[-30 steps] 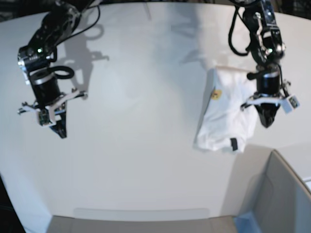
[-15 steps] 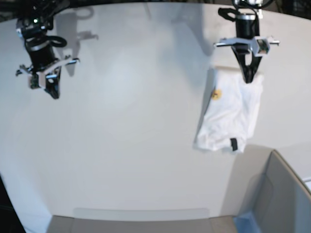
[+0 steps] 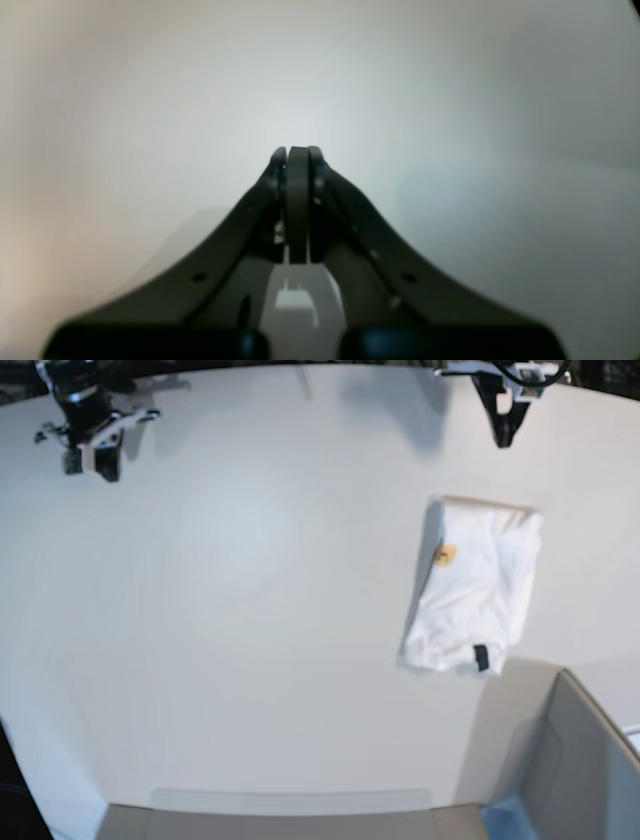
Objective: Layout the t-shirt on the table in an organized manner, then fold the t-shirt properly
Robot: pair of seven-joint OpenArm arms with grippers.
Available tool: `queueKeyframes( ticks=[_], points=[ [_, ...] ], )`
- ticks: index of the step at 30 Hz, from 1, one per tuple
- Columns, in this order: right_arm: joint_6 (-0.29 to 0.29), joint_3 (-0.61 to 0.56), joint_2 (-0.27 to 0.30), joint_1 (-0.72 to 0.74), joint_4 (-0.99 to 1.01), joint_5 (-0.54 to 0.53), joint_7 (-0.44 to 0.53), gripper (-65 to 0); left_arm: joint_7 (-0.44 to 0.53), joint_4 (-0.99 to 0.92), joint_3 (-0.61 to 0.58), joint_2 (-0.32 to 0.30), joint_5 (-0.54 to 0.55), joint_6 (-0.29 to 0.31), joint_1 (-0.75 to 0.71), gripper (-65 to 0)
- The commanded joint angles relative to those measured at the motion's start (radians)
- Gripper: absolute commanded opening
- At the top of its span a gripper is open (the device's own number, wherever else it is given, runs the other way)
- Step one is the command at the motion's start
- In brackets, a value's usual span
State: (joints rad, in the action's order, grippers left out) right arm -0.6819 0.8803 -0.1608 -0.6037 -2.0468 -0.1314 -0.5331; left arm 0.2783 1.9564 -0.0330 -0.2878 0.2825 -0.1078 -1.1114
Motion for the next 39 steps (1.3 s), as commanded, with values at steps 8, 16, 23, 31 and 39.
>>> queueKeyframes(
  ticks=[8, 16, 23, 31, 39],
  points=[
    [-0.016, -0.002, 0.004, -0.246, -0.016, -0.156, 0.02, -65.0, 0.24, -0.157, 0.002, -0.006, -0.007, 0.0, -0.187, -62.5],
    [-0.016, -0.002, 0.004, -0.376, -0.002, -0.164, 0.02, -65.0, 0.439, -0.409, -0.006, -0.004, -0.009, 0.001, -0.198, -62.5],
    [-0.016, -0.002, 0.004, -0.417, 0.013, -0.152, 0.02, -65.0, 0.666, -0.636, -0.129, -0.006, -0.001, -0.007, -0.198, -62.5],
    [-0.016, -0.002, 0.004, -0.422, 0.199, -0.041, 0.159, -65.0, 0.778, -0.843, -0.239, -0.003, -0.001, -0.008, -0.166, -62.5],
    [-0.016, 0.001, 0.004, -0.387, 0.593, 0.106, 0.558, -65.0, 0.863, -1.073, -0.273, 0.063, -0.001, -0.008, -0.089, -62.5]
  ],
)
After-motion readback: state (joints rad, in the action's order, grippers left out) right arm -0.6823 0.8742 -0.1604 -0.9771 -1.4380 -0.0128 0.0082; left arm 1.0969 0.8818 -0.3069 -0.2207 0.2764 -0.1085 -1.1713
